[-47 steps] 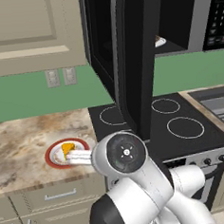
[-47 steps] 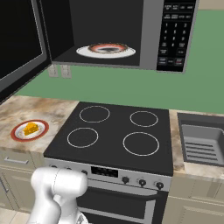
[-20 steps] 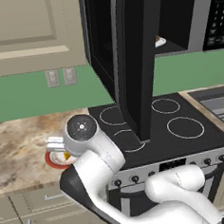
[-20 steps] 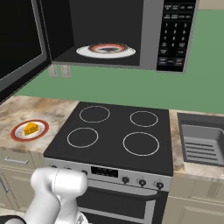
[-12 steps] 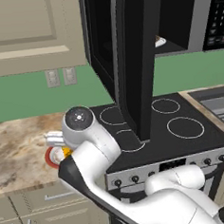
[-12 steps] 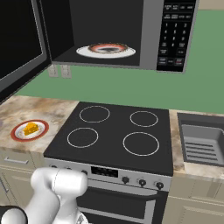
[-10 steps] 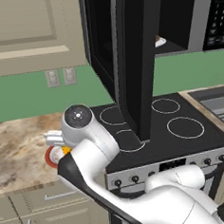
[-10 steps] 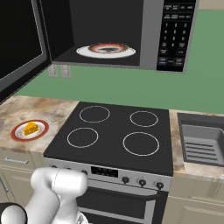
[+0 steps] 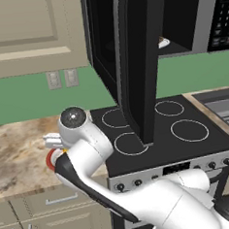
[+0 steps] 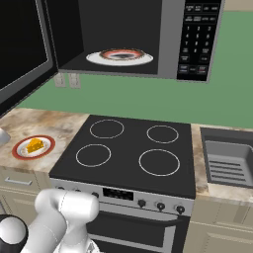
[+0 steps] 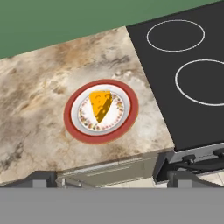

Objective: Pick the cheese from the counter and place it in the microwave. Then turn on the microwave.

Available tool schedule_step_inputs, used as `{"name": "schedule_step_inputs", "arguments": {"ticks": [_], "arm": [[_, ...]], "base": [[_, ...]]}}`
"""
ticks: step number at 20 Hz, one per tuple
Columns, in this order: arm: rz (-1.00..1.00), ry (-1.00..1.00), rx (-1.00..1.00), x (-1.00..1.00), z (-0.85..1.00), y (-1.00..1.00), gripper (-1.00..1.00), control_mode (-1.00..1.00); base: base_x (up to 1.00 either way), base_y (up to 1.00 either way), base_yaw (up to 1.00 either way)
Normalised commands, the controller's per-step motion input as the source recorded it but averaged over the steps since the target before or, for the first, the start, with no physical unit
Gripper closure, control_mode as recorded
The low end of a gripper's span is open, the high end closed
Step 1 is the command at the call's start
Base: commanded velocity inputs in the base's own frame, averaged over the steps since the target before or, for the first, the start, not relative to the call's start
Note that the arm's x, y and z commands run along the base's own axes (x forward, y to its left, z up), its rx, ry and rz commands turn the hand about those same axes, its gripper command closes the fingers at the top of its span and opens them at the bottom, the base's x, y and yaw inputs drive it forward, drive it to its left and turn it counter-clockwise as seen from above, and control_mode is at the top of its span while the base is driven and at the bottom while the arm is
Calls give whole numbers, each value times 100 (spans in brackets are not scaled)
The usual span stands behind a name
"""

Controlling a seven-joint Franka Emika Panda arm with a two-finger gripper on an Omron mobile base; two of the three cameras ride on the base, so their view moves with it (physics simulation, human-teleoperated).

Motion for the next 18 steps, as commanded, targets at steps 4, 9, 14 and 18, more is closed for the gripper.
{"name": "schedule_step_inputs", "arguments": {"ticks": [4,9,14,18], "arm": [[0,-3,-5,24,-21,3,-100,-100],[0,-3,-4,21,-23,0,-100,-100],[0,0,0,27,-19,-5,-100,-100],[0,0,0,27,-18,-7,-100,-100]], "base": [[0,0,0],[0,0,0],[0,0,0],[0,0,0]]}}
